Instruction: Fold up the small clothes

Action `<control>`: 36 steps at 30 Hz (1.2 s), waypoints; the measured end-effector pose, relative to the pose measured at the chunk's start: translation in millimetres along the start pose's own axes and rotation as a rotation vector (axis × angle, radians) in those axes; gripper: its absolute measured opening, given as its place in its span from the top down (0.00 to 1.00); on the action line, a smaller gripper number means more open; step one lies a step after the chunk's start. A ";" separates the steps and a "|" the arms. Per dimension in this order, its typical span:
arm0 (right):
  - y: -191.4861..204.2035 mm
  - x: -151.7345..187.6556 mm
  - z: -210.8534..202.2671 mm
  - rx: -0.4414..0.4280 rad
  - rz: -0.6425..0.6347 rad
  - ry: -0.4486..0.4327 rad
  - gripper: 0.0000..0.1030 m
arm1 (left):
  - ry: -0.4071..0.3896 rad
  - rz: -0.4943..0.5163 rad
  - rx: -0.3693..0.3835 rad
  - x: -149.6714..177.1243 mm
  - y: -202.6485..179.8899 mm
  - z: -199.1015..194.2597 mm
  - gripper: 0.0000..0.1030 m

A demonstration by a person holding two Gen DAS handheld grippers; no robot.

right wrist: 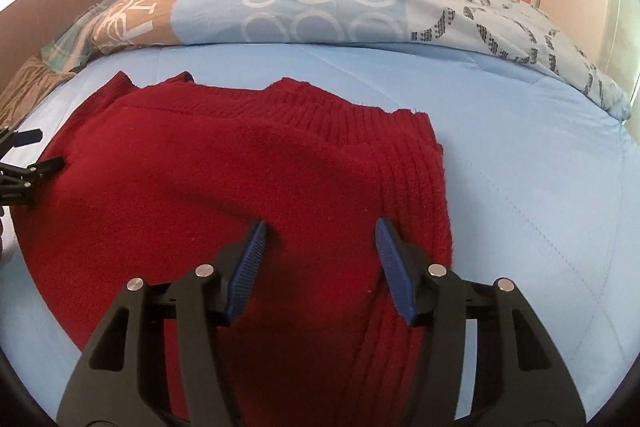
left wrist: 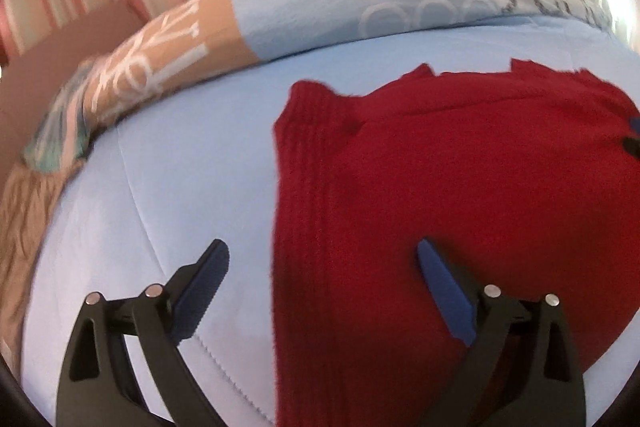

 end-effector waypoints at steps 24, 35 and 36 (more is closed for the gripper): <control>11.4 48.3 -92.2 0.064 0.083 0.123 0.07 | 0.115 -0.001 0.020 -1.4 -82.0 -42.1 0.06; 1.2 58.6 -101.2 0.053 0.167 0.181 0.03 | 0.177 -0.068 0.069 1.2 -83.9 -42.1 0.05; -2.5 61.0 -101.0 0.044 0.192 0.194 0.03 | 0.179 -0.071 0.069 1.8 -83.6 -42.6 0.05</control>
Point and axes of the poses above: each gripper's, at about its wrist camera, not at the fingertips, and z roughly the way its jaws point, y to its left, x to its underside, the point moved 1 cm from there along z, roughly the way its jaws point, and after that the axes turned 6 degrees about x, right-handed, at the moved point
